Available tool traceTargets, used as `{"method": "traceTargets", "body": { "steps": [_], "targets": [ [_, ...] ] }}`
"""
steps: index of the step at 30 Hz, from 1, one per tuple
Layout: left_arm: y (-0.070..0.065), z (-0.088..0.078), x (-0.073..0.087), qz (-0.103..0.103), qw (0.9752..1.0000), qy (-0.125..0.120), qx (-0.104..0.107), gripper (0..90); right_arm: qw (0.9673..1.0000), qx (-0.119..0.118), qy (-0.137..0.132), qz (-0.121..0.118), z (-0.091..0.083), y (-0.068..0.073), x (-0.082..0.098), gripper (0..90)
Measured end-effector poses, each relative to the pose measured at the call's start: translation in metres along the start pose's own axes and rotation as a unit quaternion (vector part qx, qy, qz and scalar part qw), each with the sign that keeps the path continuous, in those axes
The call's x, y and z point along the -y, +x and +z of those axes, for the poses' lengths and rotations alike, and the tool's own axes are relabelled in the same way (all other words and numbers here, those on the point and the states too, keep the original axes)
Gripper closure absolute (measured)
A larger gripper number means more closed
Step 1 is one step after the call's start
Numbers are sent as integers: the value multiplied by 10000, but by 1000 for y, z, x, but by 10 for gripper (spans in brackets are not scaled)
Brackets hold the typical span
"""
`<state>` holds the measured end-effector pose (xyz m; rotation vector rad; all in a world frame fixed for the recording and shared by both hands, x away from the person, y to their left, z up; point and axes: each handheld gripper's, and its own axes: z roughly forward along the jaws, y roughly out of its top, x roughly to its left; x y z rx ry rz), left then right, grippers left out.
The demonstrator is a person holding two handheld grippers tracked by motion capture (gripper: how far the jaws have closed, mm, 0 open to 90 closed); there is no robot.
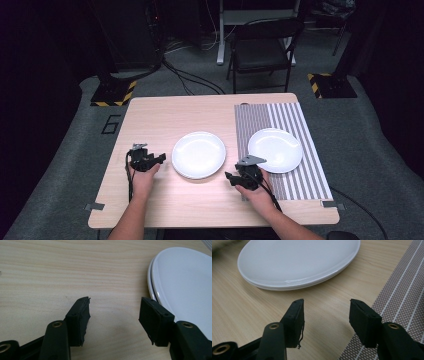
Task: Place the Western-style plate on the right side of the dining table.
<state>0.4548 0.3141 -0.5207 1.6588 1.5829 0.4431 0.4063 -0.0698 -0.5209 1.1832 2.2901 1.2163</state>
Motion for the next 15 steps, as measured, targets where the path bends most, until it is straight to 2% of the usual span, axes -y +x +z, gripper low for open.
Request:
{"method": "traceTargets", "body": {
  "steps": [9, 15],
  "targets": [
    [0, 3, -2, 98, 9999, -24, -121, 417, 10000, -1, 19, 62, 0, -2, 2, 456],
    [3, 6, -4, 315, 9987, 15, -398, 408, 10000, 42, 63, 2, 1, -1, 5, 452]
  ]
}}
